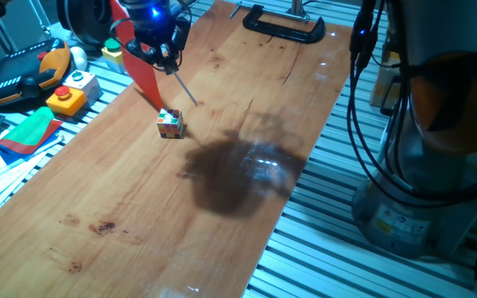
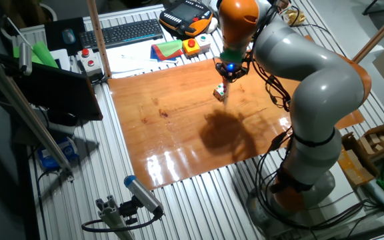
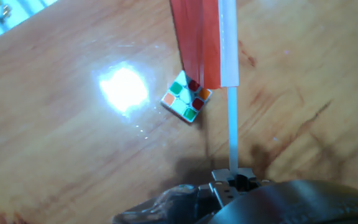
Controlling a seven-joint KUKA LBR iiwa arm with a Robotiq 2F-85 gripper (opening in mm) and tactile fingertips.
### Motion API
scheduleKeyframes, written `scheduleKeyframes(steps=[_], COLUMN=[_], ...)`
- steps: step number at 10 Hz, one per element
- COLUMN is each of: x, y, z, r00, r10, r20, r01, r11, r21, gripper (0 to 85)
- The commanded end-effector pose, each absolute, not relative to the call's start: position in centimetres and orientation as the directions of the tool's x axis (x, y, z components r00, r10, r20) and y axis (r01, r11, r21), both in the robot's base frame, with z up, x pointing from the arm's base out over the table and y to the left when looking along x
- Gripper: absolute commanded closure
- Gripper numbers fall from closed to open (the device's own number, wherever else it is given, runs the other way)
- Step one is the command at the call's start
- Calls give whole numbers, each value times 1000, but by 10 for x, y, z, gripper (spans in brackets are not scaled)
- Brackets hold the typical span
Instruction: Wave the flag
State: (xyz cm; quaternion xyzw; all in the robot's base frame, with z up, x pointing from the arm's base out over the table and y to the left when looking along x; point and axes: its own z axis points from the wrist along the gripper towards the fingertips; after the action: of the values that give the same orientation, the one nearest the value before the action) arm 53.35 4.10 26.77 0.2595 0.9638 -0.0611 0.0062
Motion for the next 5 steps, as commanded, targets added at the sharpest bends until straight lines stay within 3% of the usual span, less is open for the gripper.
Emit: scheduleKeyframes(steps=[1, 5], x=[533, 533], y=[41, 41], z=[268, 268], r00=[-940, -959], r10=[338, 279], r20=[-45, -46], r01=[341, 283], r11=[933, 954], r21=[-112, -101], gripper=[843, 843])
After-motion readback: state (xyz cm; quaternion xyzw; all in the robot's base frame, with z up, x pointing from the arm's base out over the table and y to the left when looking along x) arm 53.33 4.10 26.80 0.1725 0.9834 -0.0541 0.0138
